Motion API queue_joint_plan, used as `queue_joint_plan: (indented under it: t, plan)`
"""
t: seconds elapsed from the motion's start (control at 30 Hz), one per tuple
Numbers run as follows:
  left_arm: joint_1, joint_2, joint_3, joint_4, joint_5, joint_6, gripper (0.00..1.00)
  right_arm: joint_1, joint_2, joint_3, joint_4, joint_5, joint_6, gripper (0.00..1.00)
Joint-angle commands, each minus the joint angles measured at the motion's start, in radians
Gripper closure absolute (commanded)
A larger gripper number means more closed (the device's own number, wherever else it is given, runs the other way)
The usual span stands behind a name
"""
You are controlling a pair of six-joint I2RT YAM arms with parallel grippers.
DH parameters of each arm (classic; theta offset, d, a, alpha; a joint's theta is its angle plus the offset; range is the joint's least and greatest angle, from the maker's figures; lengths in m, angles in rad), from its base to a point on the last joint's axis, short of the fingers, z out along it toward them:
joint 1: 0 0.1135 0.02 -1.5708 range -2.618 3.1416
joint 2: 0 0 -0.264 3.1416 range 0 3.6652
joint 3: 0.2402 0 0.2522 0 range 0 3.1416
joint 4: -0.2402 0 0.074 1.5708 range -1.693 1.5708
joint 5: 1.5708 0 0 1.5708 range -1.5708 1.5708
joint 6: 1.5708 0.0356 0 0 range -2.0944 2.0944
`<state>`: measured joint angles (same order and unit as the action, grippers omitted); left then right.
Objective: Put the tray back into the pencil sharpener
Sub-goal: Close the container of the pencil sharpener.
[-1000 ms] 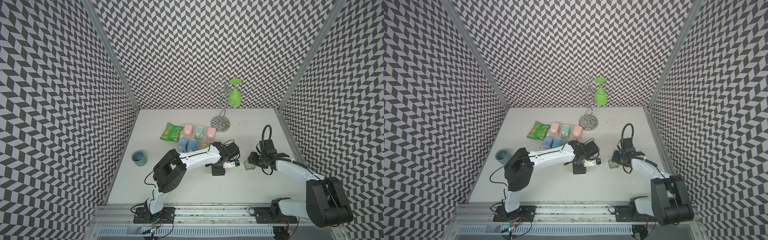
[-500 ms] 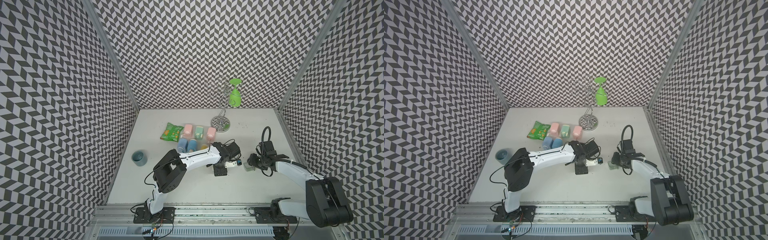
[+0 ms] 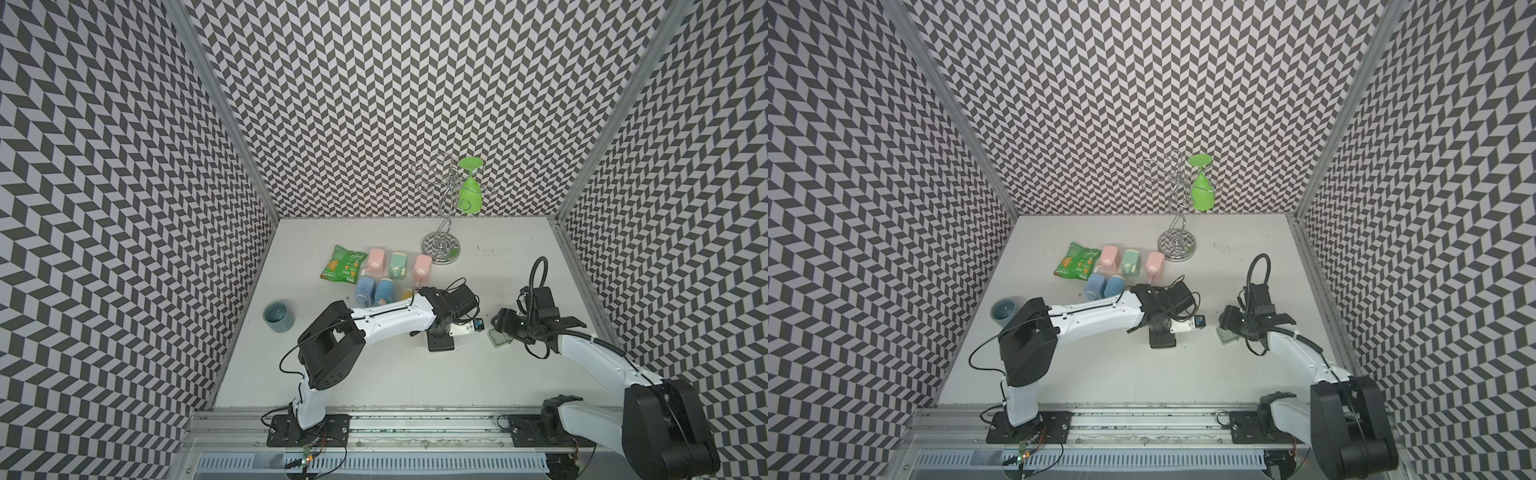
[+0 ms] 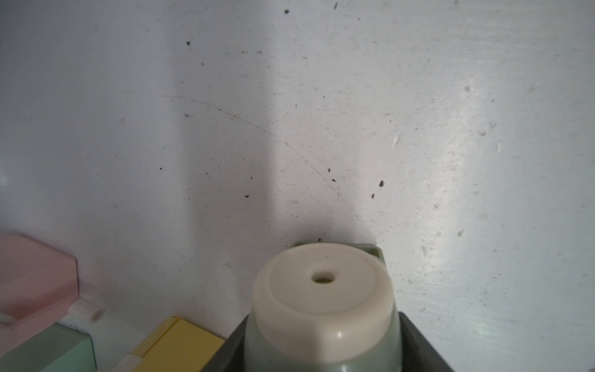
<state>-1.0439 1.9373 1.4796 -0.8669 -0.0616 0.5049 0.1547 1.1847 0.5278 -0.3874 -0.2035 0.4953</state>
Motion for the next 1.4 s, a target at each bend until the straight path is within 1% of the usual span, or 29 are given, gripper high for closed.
queue_joint_plan:
  t: [0.0,0.13,0.27,0.33,0.43,0.53,0.57,0.63,0.7,0.77,0.97,1.13,1.37]
  plan:
    - [0.002,-0.037,-0.015,0.019,0.026,0.012,0.35,0.029,0.0,-0.036,0.033,-0.038,0.051,0.36]
    - [0.002,-0.043,-0.028,0.031,0.026,0.011,0.36,0.119,-0.008,-0.051,0.087,-0.08,0.11,0.38]
    - [0.004,-0.049,-0.043,0.042,0.031,0.009,0.36,0.248,0.021,-0.028,0.109,-0.085,0.174,0.38]
    - [0.004,-0.056,-0.051,0.052,0.038,0.013,0.36,0.287,0.022,-0.031,0.133,-0.084,0.203,0.38]
    - [0.008,-0.073,-0.072,0.073,0.053,0.022,0.36,0.301,0.012,-0.027,0.121,-0.031,0.214,0.38]
    - [0.01,-0.092,-0.093,0.094,0.072,0.045,0.36,0.3,-0.006,-0.002,0.06,0.08,0.191,0.38]
    - [0.011,-0.096,-0.099,0.099,0.079,0.053,0.36,0.301,-0.007,0.006,0.04,0.101,0.179,0.38]
    - [0.013,-0.101,-0.105,0.109,0.086,0.058,0.36,0.3,0.002,0.014,0.024,0.104,0.167,0.4]
    - [0.015,-0.103,-0.108,0.115,0.094,0.06,0.36,0.302,0.014,0.008,0.038,0.075,0.166,0.43]
    - [0.018,-0.107,-0.113,0.125,0.098,0.062,0.37,0.313,0.023,0.001,0.061,0.051,0.174,0.55]
    - [0.019,-0.12,-0.123,0.151,0.108,0.064,0.38,0.33,0.054,-0.004,0.07,0.031,0.191,0.74]
    - [0.019,-0.123,-0.138,0.166,0.098,0.074,0.38,0.344,0.073,-0.004,0.088,0.011,0.182,0.78]
    - [0.019,-0.136,-0.162,0.207,0.117,0.099,0.38,0.383,0.119,0.027,0.088,0.009,0.149,0.81]
